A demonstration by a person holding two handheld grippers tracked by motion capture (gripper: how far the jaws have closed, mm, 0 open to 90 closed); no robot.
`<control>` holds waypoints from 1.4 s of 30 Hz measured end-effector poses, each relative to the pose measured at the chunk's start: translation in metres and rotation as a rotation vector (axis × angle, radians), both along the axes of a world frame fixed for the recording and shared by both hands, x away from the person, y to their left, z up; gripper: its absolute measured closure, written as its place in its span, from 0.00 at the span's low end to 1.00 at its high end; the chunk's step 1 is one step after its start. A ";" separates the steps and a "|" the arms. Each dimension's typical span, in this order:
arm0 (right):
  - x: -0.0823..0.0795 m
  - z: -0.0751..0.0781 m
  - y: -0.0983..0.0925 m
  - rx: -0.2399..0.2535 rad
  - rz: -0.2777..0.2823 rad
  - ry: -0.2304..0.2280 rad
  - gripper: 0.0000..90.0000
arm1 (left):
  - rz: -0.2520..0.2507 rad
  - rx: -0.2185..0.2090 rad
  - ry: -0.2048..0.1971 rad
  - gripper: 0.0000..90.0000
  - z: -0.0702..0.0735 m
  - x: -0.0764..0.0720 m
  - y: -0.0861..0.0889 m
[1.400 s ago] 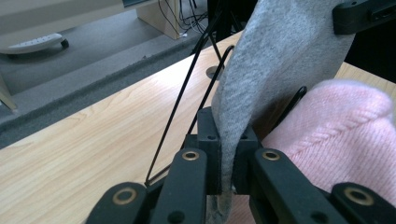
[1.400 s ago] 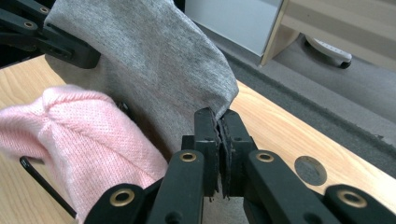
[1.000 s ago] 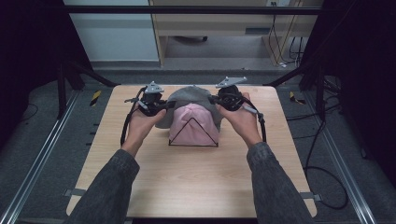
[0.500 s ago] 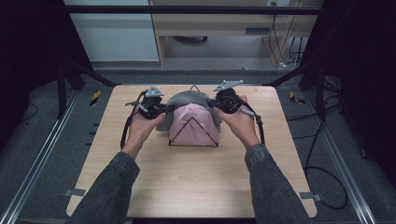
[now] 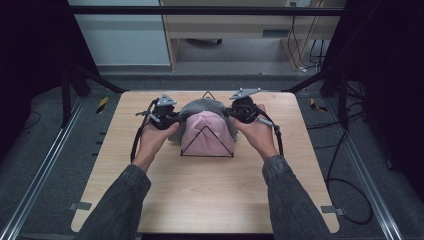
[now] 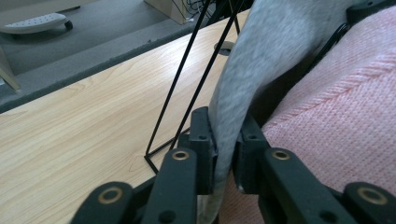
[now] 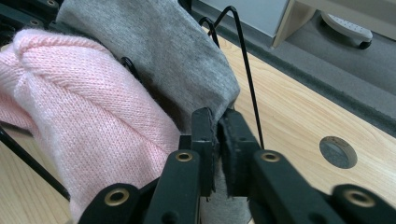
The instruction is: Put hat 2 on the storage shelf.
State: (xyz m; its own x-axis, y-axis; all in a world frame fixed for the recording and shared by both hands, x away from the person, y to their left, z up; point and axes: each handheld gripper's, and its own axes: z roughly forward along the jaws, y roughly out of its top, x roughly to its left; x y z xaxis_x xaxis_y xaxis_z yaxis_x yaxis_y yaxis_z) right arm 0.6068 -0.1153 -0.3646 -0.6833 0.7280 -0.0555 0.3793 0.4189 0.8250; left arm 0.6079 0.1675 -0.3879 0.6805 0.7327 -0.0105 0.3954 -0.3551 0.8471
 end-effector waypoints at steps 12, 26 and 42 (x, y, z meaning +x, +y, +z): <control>-0.005 0.002 -0.008 0.025 -0.015 -0.006 0.87 | 0.011 -0.002 -0.017 0.76 0.009 -0.007 0.004; -0.020 0.006 -0.013 0.026 -0.011 -0.022 0.82 | 0.023 -0.001 -0.053 0.62 0.019 -0.016 0.007; -0.041 0.019 -0.020 0.045 -0.045 -0.060 0.39 | 0.005 -0.004 -0.016 0.22 0.033 -0.046 0.014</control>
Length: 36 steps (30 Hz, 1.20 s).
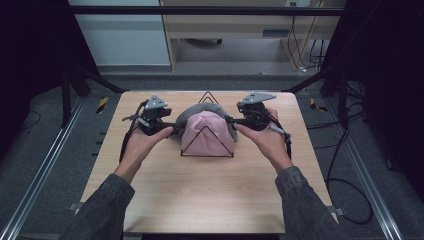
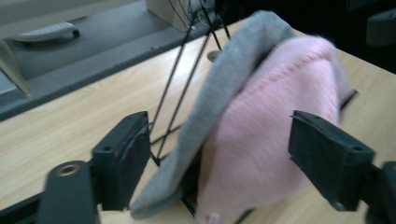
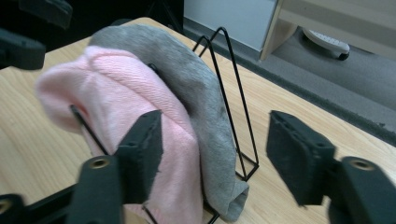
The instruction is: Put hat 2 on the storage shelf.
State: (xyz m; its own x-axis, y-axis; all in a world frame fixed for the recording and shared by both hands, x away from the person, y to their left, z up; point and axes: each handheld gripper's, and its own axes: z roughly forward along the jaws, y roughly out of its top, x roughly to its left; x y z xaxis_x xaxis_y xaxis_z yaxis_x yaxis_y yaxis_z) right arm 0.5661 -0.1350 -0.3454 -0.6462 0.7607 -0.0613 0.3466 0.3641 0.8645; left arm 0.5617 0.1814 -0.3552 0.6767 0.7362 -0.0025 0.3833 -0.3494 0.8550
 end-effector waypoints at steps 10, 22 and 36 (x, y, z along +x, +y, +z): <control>-0.021 0.006 -0.013 0.035 0.004 -0.022 0.22 | -0.013 0.050 0.022 0.11 0.003 -0.020 0.003; -0.041 -0.006 -0.039 0.049 -0.019 -0.008 0.18 | -0.039 0.094 0.028 0.08 -0.014 -0.045 0.012; -0.067 -0.050 -0.058 -0.001 -0.028 0.059 0.11 | -0.066 0.146 0.099 0.07 -0.054 -0.071 0.035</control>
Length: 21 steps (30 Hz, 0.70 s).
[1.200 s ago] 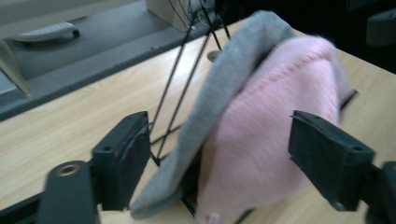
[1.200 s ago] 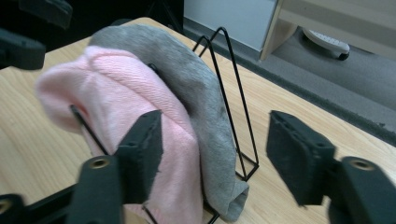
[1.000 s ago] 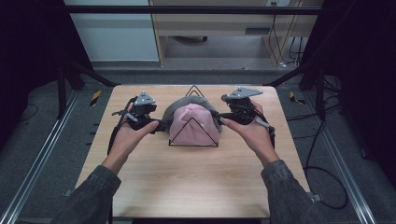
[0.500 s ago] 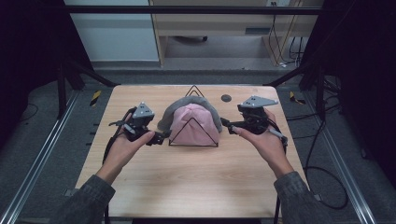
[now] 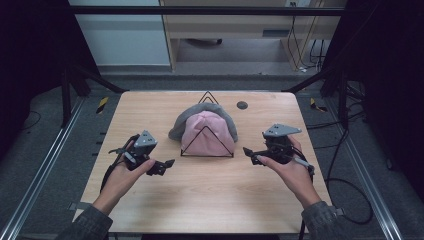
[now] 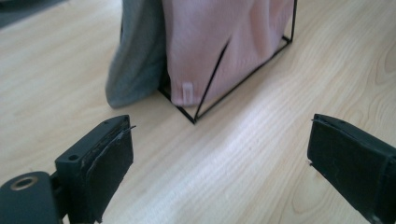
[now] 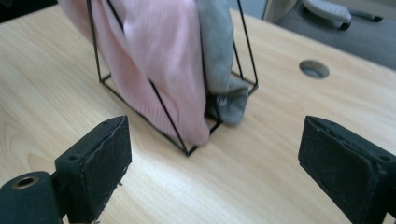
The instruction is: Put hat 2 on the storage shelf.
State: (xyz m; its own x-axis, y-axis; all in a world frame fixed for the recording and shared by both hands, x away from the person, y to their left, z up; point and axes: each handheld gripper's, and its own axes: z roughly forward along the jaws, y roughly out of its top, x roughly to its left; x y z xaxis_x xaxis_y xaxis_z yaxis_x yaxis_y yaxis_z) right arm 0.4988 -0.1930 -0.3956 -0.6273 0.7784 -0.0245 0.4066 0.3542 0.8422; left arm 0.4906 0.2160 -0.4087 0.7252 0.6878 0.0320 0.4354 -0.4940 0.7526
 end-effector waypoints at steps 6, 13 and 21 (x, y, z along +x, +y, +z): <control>-0.012 -0.027 -0.003 -0.030 0.017 0.059 0.10 | -0.012 0.062 0.073 0.07 -0.029 -0.006 0.003; -0.018 -0.064 -0.008 -0.046 0.006 0.138 0.09 | -0.016 0.088 0.140 0.08 -0.059 -0.007 0.006; -0.018 -0.099 -0.010 -0.093 -0.004 0.239 0.09 | -0.002 0.112 0.209 0.08 -0.077 -0.002 0.011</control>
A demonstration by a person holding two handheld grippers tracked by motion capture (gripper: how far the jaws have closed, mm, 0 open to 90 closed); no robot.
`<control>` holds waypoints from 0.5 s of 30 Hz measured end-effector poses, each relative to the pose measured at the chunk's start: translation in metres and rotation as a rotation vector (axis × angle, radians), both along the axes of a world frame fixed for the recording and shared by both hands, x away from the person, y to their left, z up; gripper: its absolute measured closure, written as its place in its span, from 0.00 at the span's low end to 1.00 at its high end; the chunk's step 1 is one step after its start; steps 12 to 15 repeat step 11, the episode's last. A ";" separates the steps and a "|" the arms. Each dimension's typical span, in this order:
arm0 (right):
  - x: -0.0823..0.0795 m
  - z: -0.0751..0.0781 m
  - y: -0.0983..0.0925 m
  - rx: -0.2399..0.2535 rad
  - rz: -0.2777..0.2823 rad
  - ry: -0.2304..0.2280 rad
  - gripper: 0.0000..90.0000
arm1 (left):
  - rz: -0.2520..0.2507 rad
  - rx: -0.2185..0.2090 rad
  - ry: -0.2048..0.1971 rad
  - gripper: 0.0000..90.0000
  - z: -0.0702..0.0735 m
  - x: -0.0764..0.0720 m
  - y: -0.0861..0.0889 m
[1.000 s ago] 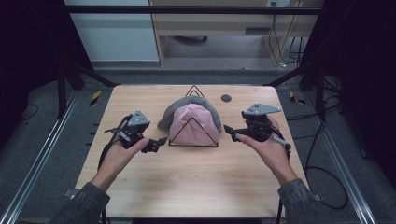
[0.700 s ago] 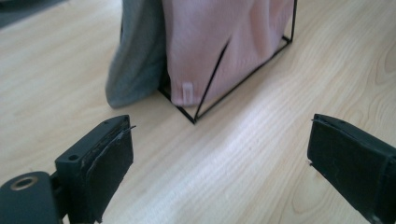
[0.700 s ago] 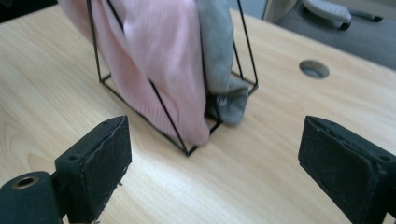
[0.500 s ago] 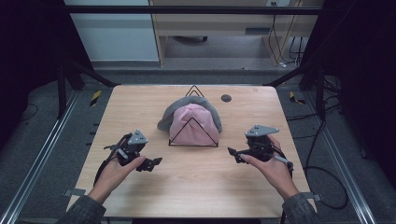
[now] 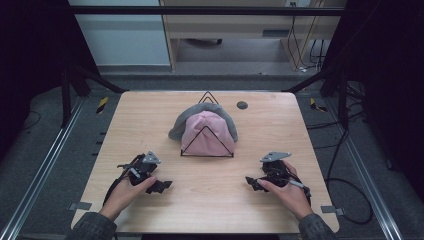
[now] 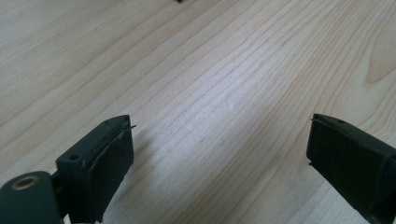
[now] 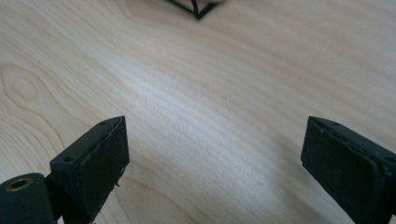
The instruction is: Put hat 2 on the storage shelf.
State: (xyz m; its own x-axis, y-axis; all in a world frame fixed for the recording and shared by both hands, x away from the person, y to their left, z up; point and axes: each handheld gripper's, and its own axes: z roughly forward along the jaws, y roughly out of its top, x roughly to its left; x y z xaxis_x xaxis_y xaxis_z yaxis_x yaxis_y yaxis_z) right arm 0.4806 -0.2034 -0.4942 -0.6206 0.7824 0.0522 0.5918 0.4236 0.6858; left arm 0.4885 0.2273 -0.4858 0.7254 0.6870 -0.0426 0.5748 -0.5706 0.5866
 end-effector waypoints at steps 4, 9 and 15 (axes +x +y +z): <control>-0.003 -0.011 0.001 -0.056 0.001 -0.018 0.07 | 0.002 0.018 0.007 0.07 -0.006 -0.001 0.001; -0.007 -0.016 0.002 -0.025 -0.025 -0.064 0.04 | -0.009 0.059 -0.025 0.03 -0.009 -0.005 -0.001; -0.009 -0.018 0.002 -0.009 -0.039 -0.079 0.04 | -0.009 0.045 -0.034 0.00 -0.011 -0.006 -0.001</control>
